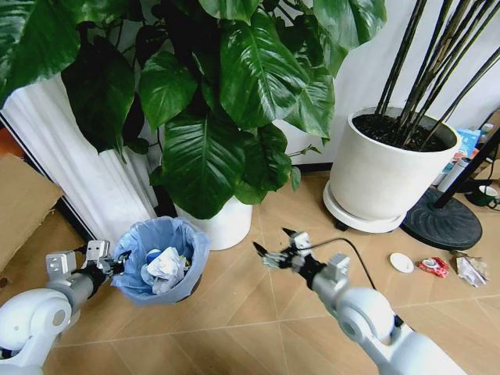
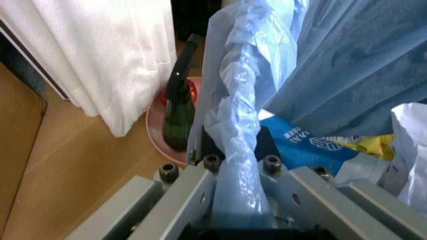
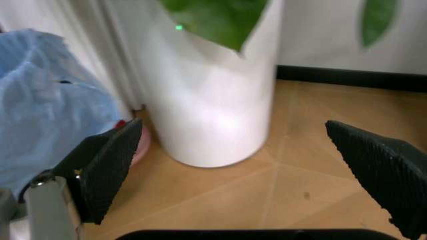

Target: Pick up the trash bin and place the garbage on the floor into it.

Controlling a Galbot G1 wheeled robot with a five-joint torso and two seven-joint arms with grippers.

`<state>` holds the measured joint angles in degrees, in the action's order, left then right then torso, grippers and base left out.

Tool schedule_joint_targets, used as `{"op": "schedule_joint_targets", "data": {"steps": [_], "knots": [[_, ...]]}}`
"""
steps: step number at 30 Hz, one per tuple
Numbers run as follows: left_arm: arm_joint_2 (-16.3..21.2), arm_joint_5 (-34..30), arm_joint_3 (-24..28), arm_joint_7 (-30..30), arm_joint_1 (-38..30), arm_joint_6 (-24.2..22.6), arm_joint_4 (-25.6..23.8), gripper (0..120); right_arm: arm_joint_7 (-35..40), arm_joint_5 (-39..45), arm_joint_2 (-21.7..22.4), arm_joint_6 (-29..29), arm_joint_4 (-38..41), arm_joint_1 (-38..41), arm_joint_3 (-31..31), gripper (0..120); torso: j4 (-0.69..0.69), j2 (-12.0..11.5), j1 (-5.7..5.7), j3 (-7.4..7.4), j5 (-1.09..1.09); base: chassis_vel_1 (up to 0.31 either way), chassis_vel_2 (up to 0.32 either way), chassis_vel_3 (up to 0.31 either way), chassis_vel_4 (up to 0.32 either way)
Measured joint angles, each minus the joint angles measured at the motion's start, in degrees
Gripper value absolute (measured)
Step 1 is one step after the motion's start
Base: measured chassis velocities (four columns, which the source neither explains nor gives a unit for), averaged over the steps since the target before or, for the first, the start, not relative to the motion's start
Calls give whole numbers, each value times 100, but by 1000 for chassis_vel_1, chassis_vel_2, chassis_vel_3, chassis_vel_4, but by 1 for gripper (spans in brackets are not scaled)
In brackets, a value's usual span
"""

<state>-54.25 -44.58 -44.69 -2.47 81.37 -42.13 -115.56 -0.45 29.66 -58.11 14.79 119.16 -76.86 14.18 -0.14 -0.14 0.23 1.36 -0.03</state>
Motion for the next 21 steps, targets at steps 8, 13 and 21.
{"op": "schedule_joint_targets", "data": {"steps": [8,13,21], "knots": [[6,-2,19,7,-5,0,-4,0,-34,-249,-207,-52,142,-483,596,100,0,0,0,0,0,0,0,0,0],[1,-2,28,15,-5,0,-19,0,-34,-340,-341,-62,240,-707,856,100,1,0,0,0,-2,0,0,0,0],[-2,-3,7,48,5,0,-39,0,-48,-355,-385,-62,336,-848,1084,100,1,0,0,1,-2,0,0,0,0]]}}
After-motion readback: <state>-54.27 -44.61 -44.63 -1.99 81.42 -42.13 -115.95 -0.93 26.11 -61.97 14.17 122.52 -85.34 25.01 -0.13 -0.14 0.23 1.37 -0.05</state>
